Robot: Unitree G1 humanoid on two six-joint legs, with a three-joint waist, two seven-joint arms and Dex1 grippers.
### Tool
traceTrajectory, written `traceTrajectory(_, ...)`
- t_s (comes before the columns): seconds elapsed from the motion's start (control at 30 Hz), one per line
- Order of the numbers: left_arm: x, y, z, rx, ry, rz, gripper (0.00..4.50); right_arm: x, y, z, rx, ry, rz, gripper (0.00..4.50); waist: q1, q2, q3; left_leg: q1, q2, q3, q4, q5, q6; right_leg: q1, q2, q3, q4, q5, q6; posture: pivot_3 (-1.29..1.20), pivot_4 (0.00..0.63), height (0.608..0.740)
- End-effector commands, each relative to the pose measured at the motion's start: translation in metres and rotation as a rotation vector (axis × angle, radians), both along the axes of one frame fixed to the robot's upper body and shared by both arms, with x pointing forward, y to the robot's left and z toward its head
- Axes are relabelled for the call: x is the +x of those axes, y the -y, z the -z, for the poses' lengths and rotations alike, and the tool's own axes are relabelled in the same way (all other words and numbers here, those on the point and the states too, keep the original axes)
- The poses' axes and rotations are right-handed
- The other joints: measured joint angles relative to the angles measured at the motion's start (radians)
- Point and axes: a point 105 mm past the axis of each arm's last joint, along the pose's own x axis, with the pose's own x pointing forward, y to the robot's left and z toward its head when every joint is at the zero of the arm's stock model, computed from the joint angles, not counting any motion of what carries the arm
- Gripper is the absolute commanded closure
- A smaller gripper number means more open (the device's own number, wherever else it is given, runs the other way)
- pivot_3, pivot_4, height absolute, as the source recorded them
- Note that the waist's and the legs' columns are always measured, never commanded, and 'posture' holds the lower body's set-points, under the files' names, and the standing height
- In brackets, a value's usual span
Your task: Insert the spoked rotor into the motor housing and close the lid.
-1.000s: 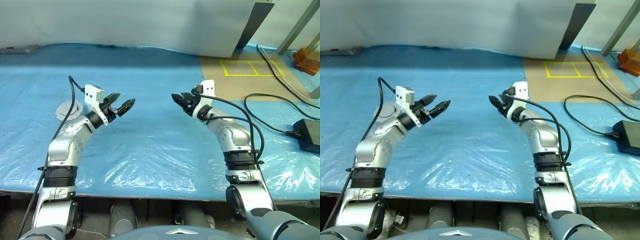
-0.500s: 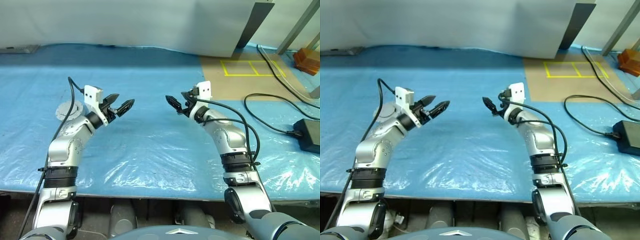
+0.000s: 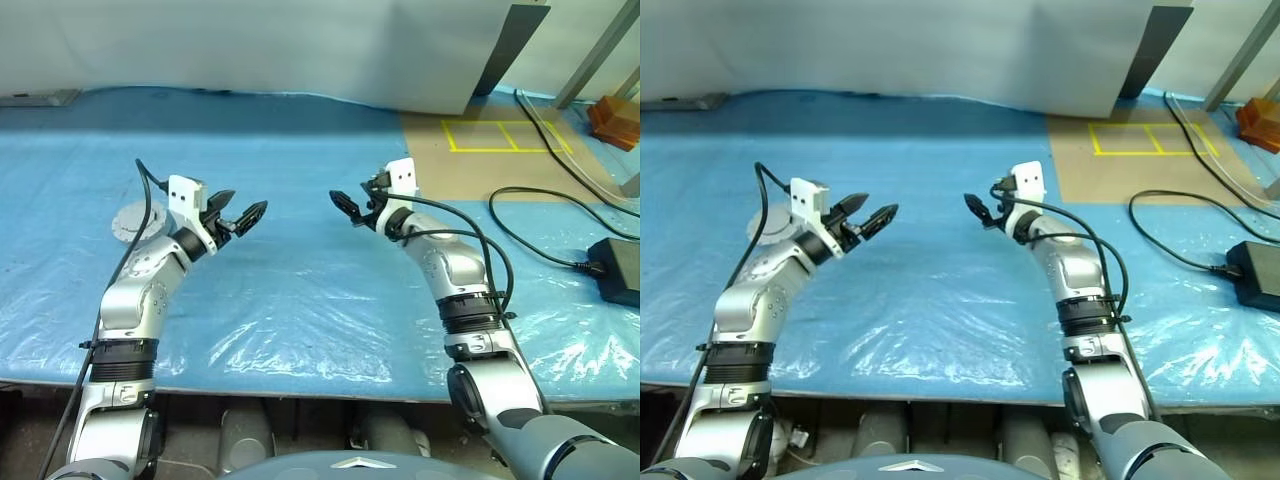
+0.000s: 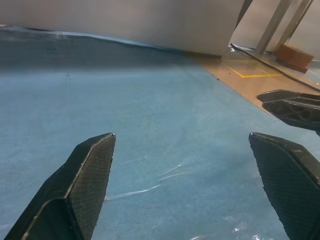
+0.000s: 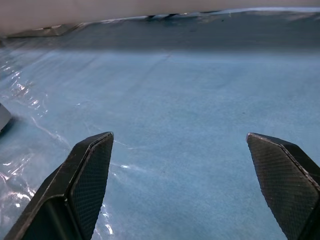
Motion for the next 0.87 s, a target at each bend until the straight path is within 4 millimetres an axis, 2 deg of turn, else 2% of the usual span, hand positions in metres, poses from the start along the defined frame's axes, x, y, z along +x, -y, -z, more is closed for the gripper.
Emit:
traceTrajectory(0.03,0.002,-0.005,-0.019,0.008,0.063,-0.015,0.0,0.001,0.001,-0.018,0.016,0.078,0.011,0.04,0.0,0.0,0.0,0.0,0.0,0.0,0.0,0.0,0.0,0.0,0.0,0.0,0.0,0.0,0.0,0.0,0.15,0.74)
traceTrajectory(0.13,-0.002,0.002,-0.024,0.008,0.073,0.032,0.0,0.0,0.0,-0.023,0.026,0.091,0.004,0.04,0.0,0.0,0.0,0.0,0.0,0.0,0.0,0.0,0.0,0.0,0.0,0.0,0.0,0.0,0.0,0.0,0.15,0.74)
traceTrajectory(0.27,0.002,-0.007,-0.01,0.038,0.035,-0.011,0.0,-0.003,0.0,-0.008,0.007,0.06,0.022,0.04,0.0,0.0,0.0,0.0,0.0,0.0,-0.001,0.0,0.0,0.0,0.0,0.0,0.0,0.0,0.0,0.0,0.15,0.74)
traceTrajectory(0.37,-0.003,-0.001,-0.014,0.03,0.045,0.038,0.0,-0.007,-0.004,-0.018,0.021,0.084,-0.002,0.04,0.0,0.001,0.001,0.0,0.0,0.0,-0.001,0.0,0.0,0.0,0.0,0.0,-0.001,0.0,0.0,0.0,0.15,0.74)
traceTrajectory(0.43,0.0,-0.001,-0.014,0.05,0.051,0.033,0.0,-0.006,-0.001,-0.015,0.016,0.076,0.011,0.04,0.0,0.002,0.002,0.0,0.0,0.0,-0.001,0.0,0.0,0.0,0.0,0.0,-0.001,0.0,0.0,0.0,0.15,0.74)
traceTrajectory(0.53,0.006,-0.012,-0.012,0.049,0.044,-0.03,0.0,-0.007,0.0,-0.007,0.012,0.046,0.013,0.04,0.0,0.003,0.002,0.0,0.0,0.0,-0.002,0.0,0.0,0.0,0.0,0.0,-0.001,0.0,0.0,0.0,0.15,0.74)
traceTrajectory(0.63,-0.001,-0.01,-0.016,0.053,0.056,0.017,0.0,-0.011,-0.006,-0.015,0.021,0.072,-0.018,0.04,0.0,0.003,0.002,0.0,0.0,0.0,-0.002,0.0,0.0,0.0,0.0,0.0,-0.002,0.0,0.0,0.0,0.15,0.74)
traceTrajectory(0.73,0.0,-0.019,-0.007,0.114,0.046,-0.012,0.0,-0.008,-0.004,-0.007,0.006,0.055,0.008,0.04,-0.001,0.003,0.002,0.0,0.0,0.0,-0.003,0.0,0.0,0.0,0.0,0.0,-0.002,0.0,0.0,0.0,0.15,0.74)
traceTrajectory(0.87,0.0,-0.027,-0.015,0.103,0.061,-0.02,0.0,-0.01,-0.01,-0.011,0.009,0.067,-0.027,0.04,-0.001,0.004,0.002,0.0,0.0,0.0,-0.003,0.0,0.0,0.0,0.0,0.0,-0.003,0.0,0.0,0.0,0.15,0.74)
